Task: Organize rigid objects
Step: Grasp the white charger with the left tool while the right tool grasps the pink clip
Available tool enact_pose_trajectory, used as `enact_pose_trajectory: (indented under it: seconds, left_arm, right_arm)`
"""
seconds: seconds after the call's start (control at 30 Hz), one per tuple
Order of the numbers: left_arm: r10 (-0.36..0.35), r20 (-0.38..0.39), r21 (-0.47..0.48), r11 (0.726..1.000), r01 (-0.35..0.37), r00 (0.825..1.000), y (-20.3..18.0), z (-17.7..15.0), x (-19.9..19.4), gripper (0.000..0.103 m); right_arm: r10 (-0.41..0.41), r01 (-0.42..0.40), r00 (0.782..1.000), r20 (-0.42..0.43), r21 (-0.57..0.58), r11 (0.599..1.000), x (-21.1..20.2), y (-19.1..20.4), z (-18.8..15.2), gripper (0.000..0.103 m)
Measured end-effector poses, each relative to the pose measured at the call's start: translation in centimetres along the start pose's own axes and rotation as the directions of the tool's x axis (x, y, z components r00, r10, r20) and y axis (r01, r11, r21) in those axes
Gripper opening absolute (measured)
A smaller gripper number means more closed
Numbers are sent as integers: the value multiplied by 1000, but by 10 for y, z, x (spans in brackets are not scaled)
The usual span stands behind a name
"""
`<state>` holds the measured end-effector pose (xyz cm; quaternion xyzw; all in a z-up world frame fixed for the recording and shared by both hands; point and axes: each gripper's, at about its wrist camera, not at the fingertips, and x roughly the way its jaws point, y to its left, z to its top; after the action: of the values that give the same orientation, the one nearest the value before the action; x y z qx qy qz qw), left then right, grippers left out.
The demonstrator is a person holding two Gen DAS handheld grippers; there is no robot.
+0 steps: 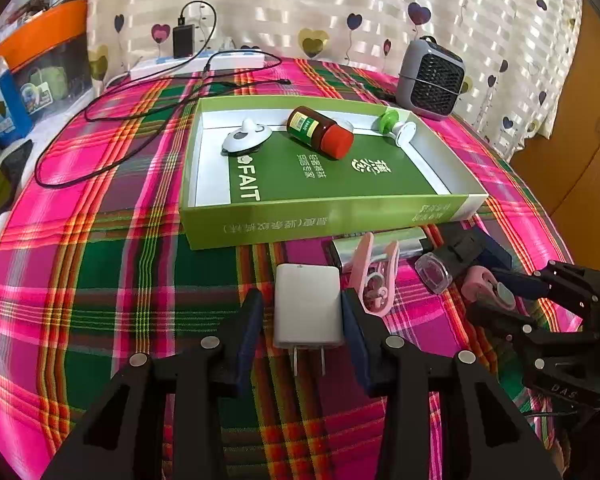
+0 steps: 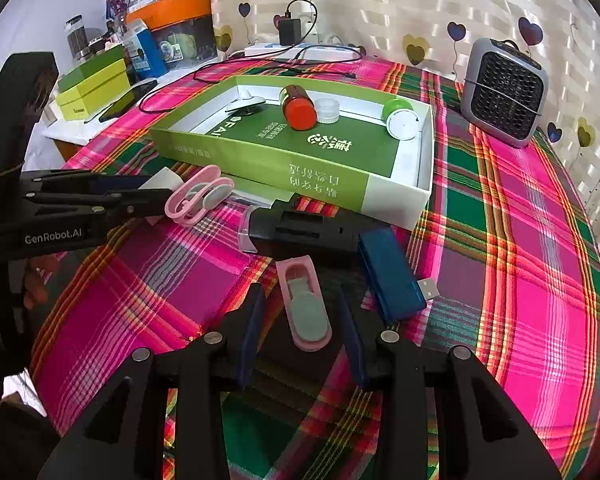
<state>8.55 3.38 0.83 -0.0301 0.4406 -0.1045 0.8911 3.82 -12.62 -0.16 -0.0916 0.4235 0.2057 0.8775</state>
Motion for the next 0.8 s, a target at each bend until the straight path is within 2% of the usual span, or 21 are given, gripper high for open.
enact_pose_trajectory:
  seconds: [0.5, 0.53, 0.67, 0.8]
  left_arm:
    - [11, 4, -2, 1000, -11, 1000, 0, 0, 1, 37]
    - [16, 5, -3, 1000, -16, 1000, 0, 0, 1, 33]
    - [22, 7, 0, 1000, -22, 1000, 1, 0, 0, 32]
    - [21, 12, -4, 1000, -21, 1000, 2, -1, 0, 32]
  right_arm:
    - [-36, 36, 999, 20, 25, 999, 0, 0, 0, 37]
    - [-40, 39, 999, 21, 25, 999, 0, 0, 0, 35]
    - [-34, 33, 999, 25, 35, 999, -2, -1, -2, 18]
    - [-33, 32, 999, 26, 36, 999, -2, -1, -2, 18]
